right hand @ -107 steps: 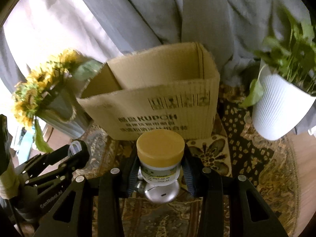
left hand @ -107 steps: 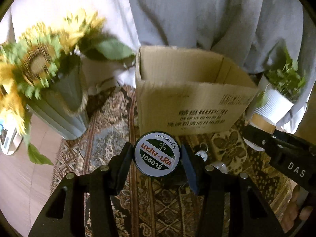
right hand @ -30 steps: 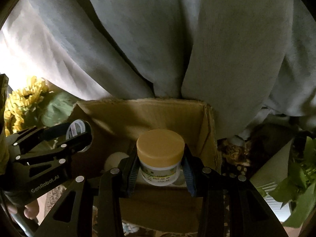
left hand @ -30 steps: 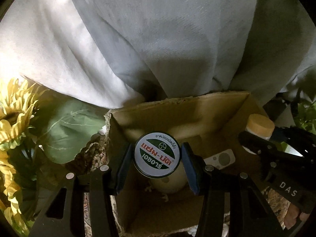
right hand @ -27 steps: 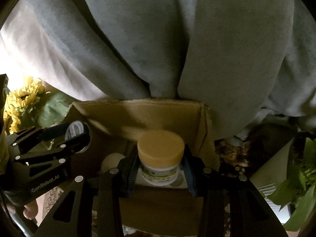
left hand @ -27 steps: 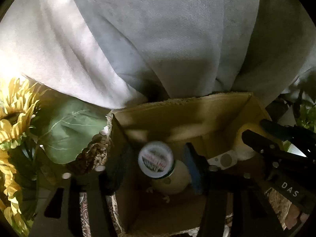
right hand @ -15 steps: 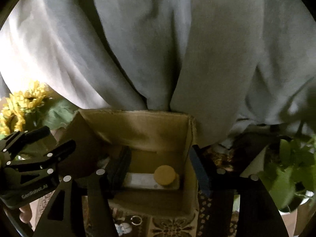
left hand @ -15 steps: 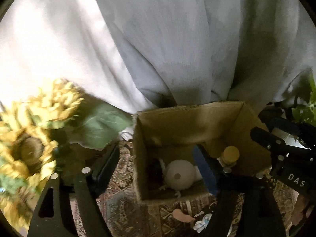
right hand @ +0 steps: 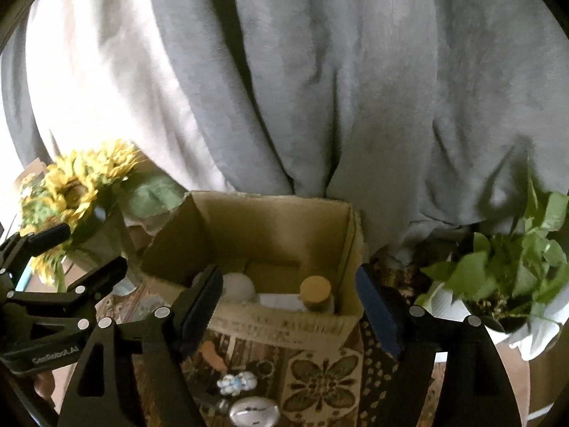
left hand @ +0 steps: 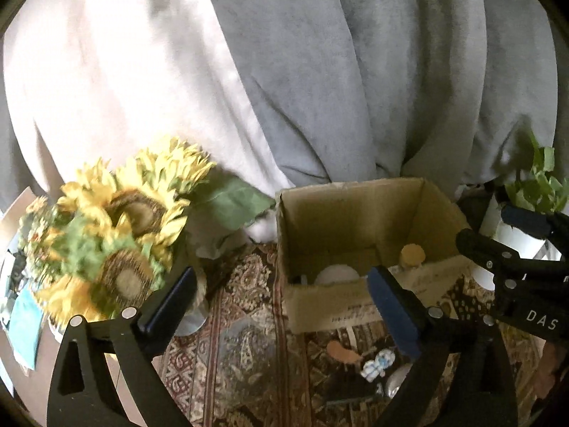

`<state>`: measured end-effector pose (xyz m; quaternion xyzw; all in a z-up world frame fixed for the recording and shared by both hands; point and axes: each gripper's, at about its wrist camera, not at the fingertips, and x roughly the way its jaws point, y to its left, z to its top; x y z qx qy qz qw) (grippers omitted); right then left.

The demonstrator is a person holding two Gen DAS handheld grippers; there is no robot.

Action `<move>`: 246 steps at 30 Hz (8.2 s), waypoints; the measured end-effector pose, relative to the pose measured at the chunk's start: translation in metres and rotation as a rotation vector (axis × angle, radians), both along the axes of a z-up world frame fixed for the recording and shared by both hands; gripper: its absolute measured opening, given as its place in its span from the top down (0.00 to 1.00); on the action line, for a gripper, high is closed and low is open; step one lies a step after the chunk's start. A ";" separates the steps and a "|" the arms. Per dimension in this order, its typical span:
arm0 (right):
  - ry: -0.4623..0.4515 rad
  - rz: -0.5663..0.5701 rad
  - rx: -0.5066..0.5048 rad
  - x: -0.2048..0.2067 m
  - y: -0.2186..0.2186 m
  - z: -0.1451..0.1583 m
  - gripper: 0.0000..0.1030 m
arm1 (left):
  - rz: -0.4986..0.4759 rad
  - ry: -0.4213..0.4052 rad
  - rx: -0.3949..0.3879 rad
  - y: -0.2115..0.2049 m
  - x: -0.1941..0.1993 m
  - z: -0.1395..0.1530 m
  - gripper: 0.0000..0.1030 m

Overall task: Organize rigid objects
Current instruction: 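Withdraw both tools from the box toward the silver egg and figurine, then close the right tool on the silver egg-shaped device and lift it, then carry the silver egg into the cardboard box with the right tool, then release the egg in the box and withdraw toward the figurine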

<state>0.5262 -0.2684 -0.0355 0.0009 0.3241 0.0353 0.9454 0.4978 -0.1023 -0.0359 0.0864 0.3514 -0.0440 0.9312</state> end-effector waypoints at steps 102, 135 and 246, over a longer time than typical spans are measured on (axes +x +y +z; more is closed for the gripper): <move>0.353 0.164 -0.099 -0.028 0.040 -0.192 0.20 | -0.741 0.370 0.033 -0.018 -0.029 -0.189 0.64; 0.220 0.144 -0.006 -0.061 0.014 -0.154 0.36 | -0.461 0.201 -0.165 -0.008 -0.062 -0.145 0.80; -0.090 -0.010 0.007 0.015 -0.004 -0.018 0.16 | -0.218 -0.102 -0.076 -0.004 0.017 -0.021 0.07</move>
